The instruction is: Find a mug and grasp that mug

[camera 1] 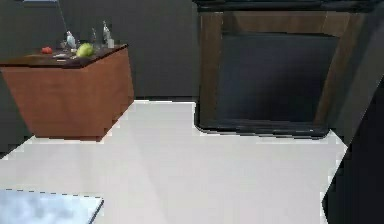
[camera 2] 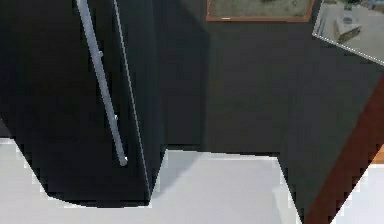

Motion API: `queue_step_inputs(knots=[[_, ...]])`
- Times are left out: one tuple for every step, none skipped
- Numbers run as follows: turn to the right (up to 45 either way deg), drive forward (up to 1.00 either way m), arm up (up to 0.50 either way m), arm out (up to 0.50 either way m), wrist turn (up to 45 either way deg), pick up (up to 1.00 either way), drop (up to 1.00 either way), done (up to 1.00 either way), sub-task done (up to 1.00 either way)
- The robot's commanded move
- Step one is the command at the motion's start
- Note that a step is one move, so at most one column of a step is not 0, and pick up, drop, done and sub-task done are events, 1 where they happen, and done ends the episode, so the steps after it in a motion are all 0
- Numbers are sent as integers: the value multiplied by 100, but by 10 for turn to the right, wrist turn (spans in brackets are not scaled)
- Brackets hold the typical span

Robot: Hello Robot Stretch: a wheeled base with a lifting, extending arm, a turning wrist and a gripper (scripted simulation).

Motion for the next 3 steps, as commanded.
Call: queue_step_inputs(knots=[[0,65,0,0,0,0,0,0,0],[-150,0,0,0,0,0,0,0,0],[0,100,0,0,0,0,0,0,0]])
